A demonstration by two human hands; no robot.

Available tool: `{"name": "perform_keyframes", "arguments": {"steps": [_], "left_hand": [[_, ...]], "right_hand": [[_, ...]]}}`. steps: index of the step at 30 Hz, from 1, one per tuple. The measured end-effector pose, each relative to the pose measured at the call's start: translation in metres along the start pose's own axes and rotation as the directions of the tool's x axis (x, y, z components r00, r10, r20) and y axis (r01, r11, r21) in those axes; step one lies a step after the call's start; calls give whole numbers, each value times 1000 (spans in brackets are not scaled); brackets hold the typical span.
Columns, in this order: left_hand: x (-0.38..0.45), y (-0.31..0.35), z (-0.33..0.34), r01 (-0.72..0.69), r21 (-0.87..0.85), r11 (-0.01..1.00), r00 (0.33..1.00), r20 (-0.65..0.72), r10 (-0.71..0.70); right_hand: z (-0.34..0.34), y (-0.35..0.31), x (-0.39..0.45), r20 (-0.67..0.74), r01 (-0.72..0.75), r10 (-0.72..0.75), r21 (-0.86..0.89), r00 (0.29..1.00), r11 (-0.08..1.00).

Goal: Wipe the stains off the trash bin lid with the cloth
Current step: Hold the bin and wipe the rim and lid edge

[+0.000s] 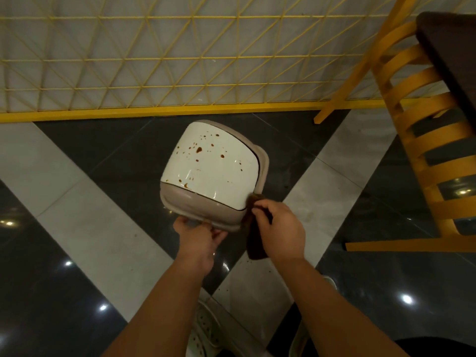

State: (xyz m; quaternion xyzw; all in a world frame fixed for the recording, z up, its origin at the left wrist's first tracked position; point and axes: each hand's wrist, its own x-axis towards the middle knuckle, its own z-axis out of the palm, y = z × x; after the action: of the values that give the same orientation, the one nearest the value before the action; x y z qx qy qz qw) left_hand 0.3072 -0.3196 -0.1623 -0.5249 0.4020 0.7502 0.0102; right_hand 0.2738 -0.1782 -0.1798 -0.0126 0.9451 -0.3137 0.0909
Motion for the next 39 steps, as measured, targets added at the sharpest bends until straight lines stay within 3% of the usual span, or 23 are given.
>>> {"name": "perform_keyframes", "arguments": {"steps": [5, 12, 15, 20, 24, 26, 31, 34, 39], "left_hand": [[1, 9, -5, 31, 76, 997, 999, 34, -34], [5, 11, -12, -29, 184, 982, 996, 92, 12], [8, 16, -15, -21, 240, 970, 991, 134, -12], [14, 20, -18, -36, 270, 962, 990, 142, -2], [20, 19, -18, -139, 335, 932, 990, 42, 133], [22, 20, -20, -143, 370, 918, 990, 47, 136], [15, 23, -26, -91, 441, 893, 993, 108, 47], [11, 19, -24, -86, 455, 886, 995, 75, 58], [-2, 16, -27, -94, 540, 837, 996, 43, 84]], "right_hand": [[-11, 0, 30, 2, -100, 100, -32, 995, 994], [-2, -5, -22, 147, 59, -51, -50, 988, 997], [-15, 6, 2, 92, 85, -73, -129, 993, 988], [-29, 15, 13, 22, -41, 44, -116, 999, 992], [-10, 1, -19, 138, 138, -123, -103, 983, 985], [-6, -1, -27, 203, 193, -166, -122, 965, 974], [-22, 17, -22, 68, 49, -40, -135, 997, 990], [-26, 21, -22, 46, -25, 30, -111, 998, 993], [-22, 14, -42, 243, 70, -39, -123, 969, 990]]}}
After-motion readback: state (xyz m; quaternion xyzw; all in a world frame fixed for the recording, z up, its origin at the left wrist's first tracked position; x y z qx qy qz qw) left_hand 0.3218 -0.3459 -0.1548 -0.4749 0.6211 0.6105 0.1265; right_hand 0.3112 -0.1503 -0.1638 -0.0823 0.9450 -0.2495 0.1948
